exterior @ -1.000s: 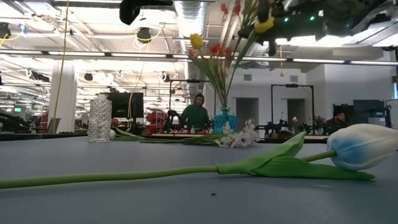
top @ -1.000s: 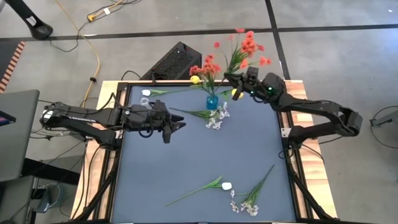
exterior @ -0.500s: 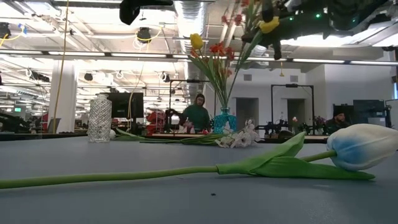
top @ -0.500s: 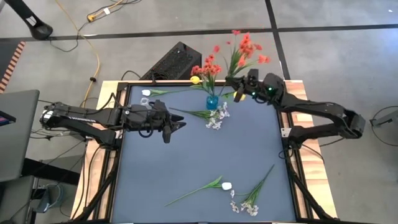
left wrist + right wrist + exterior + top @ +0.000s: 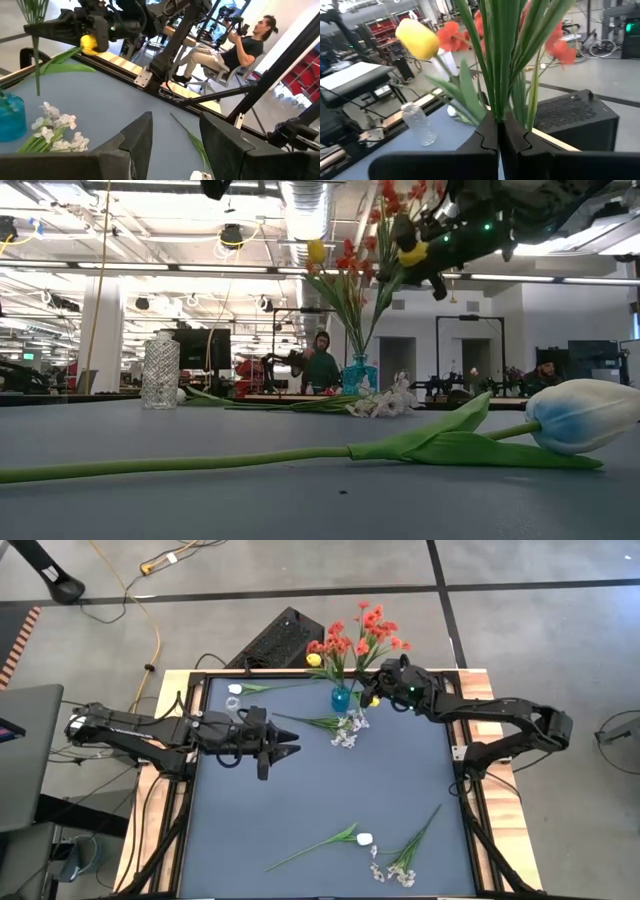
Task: Sort flowers into vase by color
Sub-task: Put the orange flowers into the blue vase
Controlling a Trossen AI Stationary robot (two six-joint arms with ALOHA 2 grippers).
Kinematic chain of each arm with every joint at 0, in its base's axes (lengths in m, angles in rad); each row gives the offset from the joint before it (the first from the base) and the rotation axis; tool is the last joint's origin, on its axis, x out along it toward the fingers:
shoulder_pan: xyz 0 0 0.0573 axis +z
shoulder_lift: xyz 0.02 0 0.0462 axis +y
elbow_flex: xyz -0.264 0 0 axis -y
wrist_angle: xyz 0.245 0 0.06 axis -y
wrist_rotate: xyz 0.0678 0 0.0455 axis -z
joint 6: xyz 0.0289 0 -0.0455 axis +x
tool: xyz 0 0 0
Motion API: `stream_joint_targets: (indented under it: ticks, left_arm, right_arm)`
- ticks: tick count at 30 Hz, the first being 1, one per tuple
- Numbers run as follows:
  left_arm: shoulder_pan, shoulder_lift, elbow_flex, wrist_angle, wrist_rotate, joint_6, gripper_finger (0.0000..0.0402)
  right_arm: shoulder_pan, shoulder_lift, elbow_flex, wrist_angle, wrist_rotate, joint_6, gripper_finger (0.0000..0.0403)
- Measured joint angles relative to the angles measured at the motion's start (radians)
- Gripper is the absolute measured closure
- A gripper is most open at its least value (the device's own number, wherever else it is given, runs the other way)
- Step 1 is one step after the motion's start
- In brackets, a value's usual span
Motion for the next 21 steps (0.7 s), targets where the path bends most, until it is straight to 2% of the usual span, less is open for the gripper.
stream_joint_targets:
  ticks: [21]
  left_arm:
    - [-0.026,0.0,0.0,-0.026,-0.02,-0.004,0.025]
  right_arm:
    - [0.04,-0.026,0.0,-0.007,0.003,0.053,0.038]
